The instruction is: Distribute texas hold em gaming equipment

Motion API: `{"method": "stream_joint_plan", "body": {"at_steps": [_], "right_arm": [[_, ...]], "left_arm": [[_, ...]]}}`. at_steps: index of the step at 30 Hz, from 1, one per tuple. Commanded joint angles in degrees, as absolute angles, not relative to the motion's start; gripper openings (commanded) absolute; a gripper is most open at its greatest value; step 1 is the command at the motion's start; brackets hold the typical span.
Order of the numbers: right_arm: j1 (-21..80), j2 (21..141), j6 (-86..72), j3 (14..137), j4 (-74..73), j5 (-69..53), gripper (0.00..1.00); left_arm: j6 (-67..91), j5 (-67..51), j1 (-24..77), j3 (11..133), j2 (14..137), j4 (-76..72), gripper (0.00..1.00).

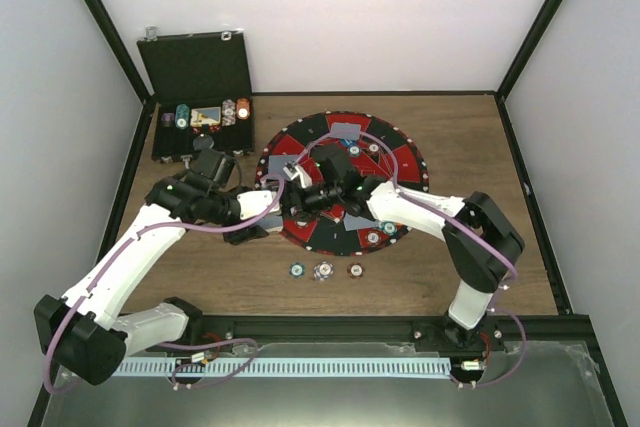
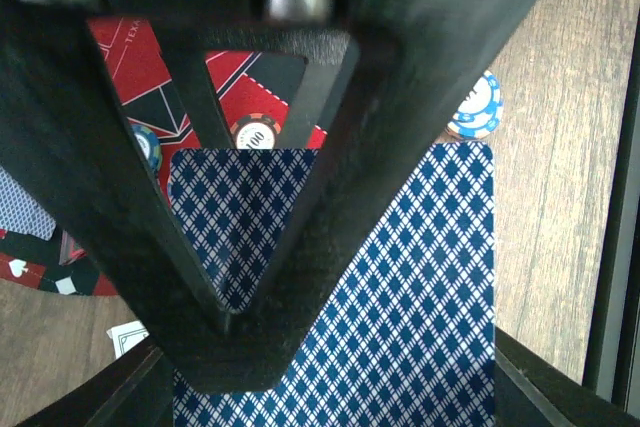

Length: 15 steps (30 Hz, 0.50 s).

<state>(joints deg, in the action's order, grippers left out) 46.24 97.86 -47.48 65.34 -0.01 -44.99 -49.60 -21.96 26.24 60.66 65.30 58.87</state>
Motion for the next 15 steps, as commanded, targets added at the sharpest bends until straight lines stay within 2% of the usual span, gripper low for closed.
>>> {"method": "stream_joint_plan", "body": {"at_steps": [1, 15], "right_arm": [[46.94, 100.75, -49.13, 68.26, 2.96, -47.85, 0.82], [42.41, 99.08, -47.08, 62.32, 1.38, -48.25, 0.68]], "left_arm": [[-50.62, -23.46, 26.10, 61.95, 63.93, 59.19, 0.10], [-51.04, -23.12, 26.10, 61.89, 63.02, 59.44, 0.10]]}}
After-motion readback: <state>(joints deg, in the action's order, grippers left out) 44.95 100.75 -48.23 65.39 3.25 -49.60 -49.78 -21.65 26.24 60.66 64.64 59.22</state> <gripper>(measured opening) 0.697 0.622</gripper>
